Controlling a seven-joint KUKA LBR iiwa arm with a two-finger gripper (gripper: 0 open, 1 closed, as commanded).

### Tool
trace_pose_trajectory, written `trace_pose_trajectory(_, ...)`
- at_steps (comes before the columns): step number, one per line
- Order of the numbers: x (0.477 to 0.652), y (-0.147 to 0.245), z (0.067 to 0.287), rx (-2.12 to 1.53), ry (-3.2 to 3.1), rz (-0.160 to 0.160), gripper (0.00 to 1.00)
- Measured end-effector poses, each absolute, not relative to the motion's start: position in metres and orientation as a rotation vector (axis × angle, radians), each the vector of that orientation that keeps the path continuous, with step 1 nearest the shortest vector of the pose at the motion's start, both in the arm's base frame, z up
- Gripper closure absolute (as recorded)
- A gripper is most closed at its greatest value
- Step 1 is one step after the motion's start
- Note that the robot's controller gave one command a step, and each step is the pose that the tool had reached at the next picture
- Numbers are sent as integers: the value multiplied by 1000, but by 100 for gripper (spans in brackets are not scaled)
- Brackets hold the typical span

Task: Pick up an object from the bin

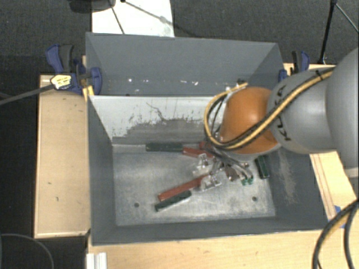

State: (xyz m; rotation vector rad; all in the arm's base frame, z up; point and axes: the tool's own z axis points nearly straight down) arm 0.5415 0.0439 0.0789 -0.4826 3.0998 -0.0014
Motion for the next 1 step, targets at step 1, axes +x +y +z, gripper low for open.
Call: trace_pose_trajectory(1, 539, 44, 97, -484, 3108, 1, 100)
